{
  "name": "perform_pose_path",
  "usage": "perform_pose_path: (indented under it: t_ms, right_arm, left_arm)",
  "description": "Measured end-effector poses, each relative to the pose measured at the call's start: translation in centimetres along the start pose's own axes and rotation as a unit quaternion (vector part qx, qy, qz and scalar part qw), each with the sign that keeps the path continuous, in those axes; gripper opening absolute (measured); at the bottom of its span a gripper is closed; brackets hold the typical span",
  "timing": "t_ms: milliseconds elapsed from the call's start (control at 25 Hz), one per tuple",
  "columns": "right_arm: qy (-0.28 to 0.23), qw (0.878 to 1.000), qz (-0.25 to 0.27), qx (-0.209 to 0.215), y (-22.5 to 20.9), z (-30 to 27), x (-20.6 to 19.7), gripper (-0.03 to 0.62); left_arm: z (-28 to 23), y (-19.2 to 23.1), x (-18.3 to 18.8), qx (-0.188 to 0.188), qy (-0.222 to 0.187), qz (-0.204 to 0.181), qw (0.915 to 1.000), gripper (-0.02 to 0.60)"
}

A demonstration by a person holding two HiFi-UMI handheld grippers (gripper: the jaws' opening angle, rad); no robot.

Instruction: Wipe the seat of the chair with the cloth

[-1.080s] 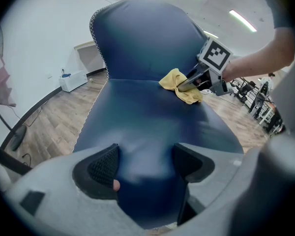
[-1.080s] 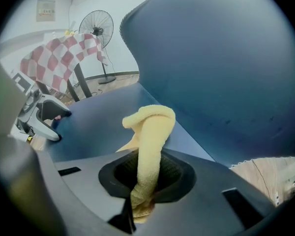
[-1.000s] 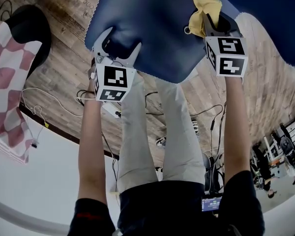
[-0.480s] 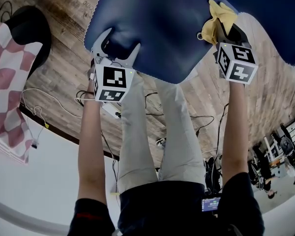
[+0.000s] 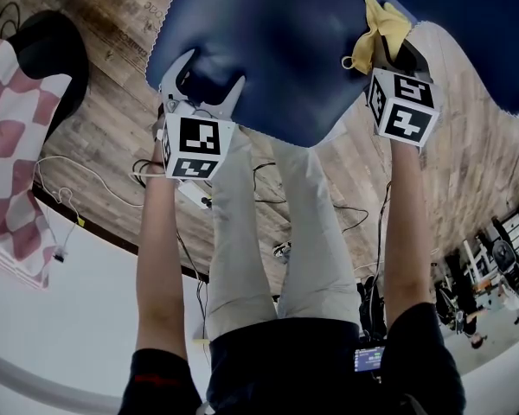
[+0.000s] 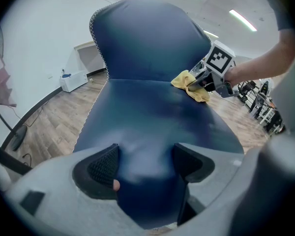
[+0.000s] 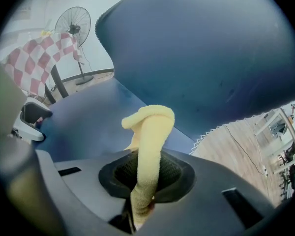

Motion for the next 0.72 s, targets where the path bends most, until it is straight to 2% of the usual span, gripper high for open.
perform_pose_path:
  t_ms: [320, 720]
  right_arm:
    - [-0.001, 1.0, 0.003, -0.018, 1.0, 0.1, 0.6, 0.048]
    - [-0.025, 0.999, 0.03, 0.03, 5.0, -0.7, 3.5, 0.048]
  left_arm:
    - [0.1, -0.2, -0.2, -0.001, 0.0, 0.003, 1.0, 0.354]
    - [0.0, -0.2, -0.3, -0.001, -0.004, 0.005, 1.0, 0.354]
Point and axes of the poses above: the fingertips, and each gripper's own axes: z backward along the fingers, y to its left, x out of its top, the point moved 10 cm from there along z, backward along the fingers, and after that the axes turned 6 degrees about z, right-handed, at the moved point
